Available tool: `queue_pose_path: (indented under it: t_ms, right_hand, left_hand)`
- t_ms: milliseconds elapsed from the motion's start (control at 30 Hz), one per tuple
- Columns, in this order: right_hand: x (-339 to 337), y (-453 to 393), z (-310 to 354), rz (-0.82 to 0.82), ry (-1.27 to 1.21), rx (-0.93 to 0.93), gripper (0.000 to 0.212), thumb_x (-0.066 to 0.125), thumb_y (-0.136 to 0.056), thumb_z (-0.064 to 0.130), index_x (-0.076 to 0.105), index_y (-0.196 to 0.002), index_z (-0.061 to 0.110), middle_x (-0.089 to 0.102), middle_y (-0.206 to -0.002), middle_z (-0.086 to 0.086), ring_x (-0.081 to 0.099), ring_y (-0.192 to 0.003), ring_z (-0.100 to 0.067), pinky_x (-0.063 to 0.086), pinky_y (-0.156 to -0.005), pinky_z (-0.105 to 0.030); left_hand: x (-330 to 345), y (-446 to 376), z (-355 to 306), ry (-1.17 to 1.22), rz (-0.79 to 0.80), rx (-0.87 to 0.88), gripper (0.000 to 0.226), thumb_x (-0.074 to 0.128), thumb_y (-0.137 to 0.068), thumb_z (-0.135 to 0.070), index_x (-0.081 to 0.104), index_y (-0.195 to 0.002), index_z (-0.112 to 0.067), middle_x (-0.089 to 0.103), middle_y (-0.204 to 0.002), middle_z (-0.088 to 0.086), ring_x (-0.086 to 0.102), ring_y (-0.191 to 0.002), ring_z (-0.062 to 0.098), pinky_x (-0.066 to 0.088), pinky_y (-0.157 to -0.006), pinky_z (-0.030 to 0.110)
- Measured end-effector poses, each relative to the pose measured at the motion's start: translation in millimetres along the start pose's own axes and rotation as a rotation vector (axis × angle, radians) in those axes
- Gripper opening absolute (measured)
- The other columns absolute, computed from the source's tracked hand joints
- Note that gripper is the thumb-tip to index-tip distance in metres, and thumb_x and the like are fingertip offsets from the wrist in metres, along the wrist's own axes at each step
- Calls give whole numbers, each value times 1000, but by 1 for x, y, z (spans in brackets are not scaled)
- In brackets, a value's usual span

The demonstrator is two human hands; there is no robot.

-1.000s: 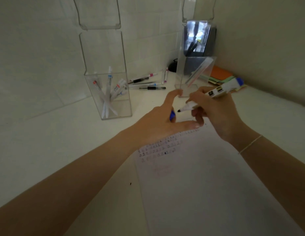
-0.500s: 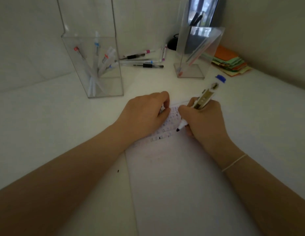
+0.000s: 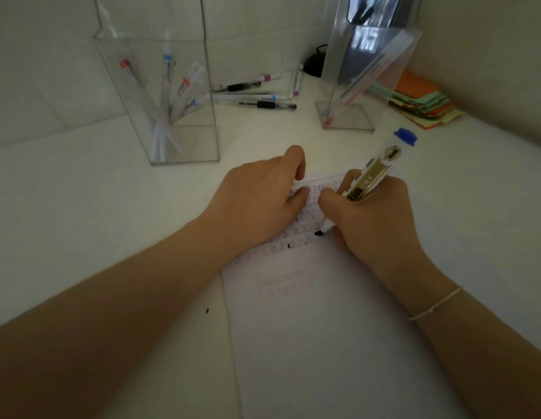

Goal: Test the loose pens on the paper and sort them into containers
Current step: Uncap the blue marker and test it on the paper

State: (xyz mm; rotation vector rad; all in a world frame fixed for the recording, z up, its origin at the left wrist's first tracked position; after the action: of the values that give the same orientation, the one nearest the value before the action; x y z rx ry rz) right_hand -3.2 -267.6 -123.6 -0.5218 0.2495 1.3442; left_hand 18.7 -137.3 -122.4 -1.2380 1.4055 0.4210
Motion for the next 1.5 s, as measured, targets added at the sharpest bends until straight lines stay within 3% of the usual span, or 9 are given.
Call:
queue_pose_path:
  t_ms: [233, 433, 633, 800, 900, 967, 1033, 1200, 1500]
  right_hand:
    - [0, 0, 0, -9, -18, 12, 32, 63, -76, 9, 42, -52, 9, 41, -39, 5, 39, -33, -5, 31, -36, -8]
    - [3, 3, -1, 58, -85, 38, 22, 64, -76, 7, 55, -58, -3, 54, -41, -2, 45, -34, -12, 41, -37, -18]
    - [0, 3, 1, -8, -53, 16, 30, 61, -77, 6, 41, -55, 7, 41, -49, -3, 37, -38, -4, 33, -40, -7]
    - [-24, -2, -10, -198, -523, 117, 20, 68, -82, 14, 55, -68, 13, 57, -55, -4, 45, -42, -10, 39, -45, -21]
    - [-27, -4, -6, -221, -701, 94, 6, 67, -83, 17, 64, -77, 17, 67, -64, 4, 63, -59, -11, 51, -62, -24]
    - [-24, -4, -7, -208, -933, 163, 20, 58, -89, 17, 69, -72, 18, 71, -72, 4, 68, -67, -13, 54, -66, -26]
    - [-23, -4, -7, -191, -1070, 186, 33, 52, -92, 16, 69, -64, 17, 68, -67, -1, 63, -54, -16, 53, -53, -26]
    - [-22, -4, -4, -152, -925, 148, 23, 52, -89, 3, 53, -67, 7, 62, -57, -5, 51, -39, -16, 44, -40, -22]
    - [-13, -7, -2, -11, -713, 133, 11, 69, -75, 13, 62, -68, 8, 61, -55, -8, 50, -38, -15, 44, -42, -23]
  left_hand:
    - [-6, 1, -1, 75, -47, -2, 17, 49, -88, -23, 44, -101, -15, 51, -71, -5, 47, -58, 11, 41, -54, 31]
    - [-13, 2, -3, 179, -101, 42, 24, 32, -86, -21, 46, -102, -10, 54, -78, 3, 48, -64, 17, 42, -58, 37]
    - [-15, 4, -3, 245, -123, 33, 31, 37, -92, -20, 43, -121, -12, 58, -104, 1, 59, -77, 19, 51, -67, 40]
    - [-15, 1, 6, 401, -106, -55, 37, 56, -92, -22, 39, -124, -26, 63, -108, -15, 61, -89, 5, 51, -77, 18]
    - [-12, 0, 14, 522, -102, -143, 40, 67, -85, -20, 42, -113, -32, 63, -105, -17, 58, -95, -2, 44, -84, 7]
    - [-10, -1, 18, 549, -106, -176, 39, 71, -81, -19, 44, -107, -31, 61, -104, -17, 58, -97, -5, 44, -87, 7]
    - [-8, -1, 19, 552, -104, -193, 36, 74, -79, -20, 48, -103, -27, 62, -104, -15, 58, -98, -4, 47, -87, 10]
    - [-6, -2, 18, 519, -86, -177, 29, 76, -77, -21, 60, -100, -22, 65, -103, -13, 60, -96, 1, 50, -86, 19]
    - [-18, -1, -4, 384, -160, 163, 25, 66, -83, -28, 63, -104, -15, 63, -99, -4, 58, -86, 9, 49, -78, 29]
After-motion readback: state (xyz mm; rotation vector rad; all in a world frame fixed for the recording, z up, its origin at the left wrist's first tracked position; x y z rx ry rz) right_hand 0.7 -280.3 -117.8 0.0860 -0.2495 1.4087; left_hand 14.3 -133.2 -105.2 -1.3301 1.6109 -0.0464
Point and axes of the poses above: each hand's wrist, its own y-axis away from the middle knuckle, its own x-axis out of the palm, z = x × y, the point moved 7 cm from there along -y, towards the middle knuckle
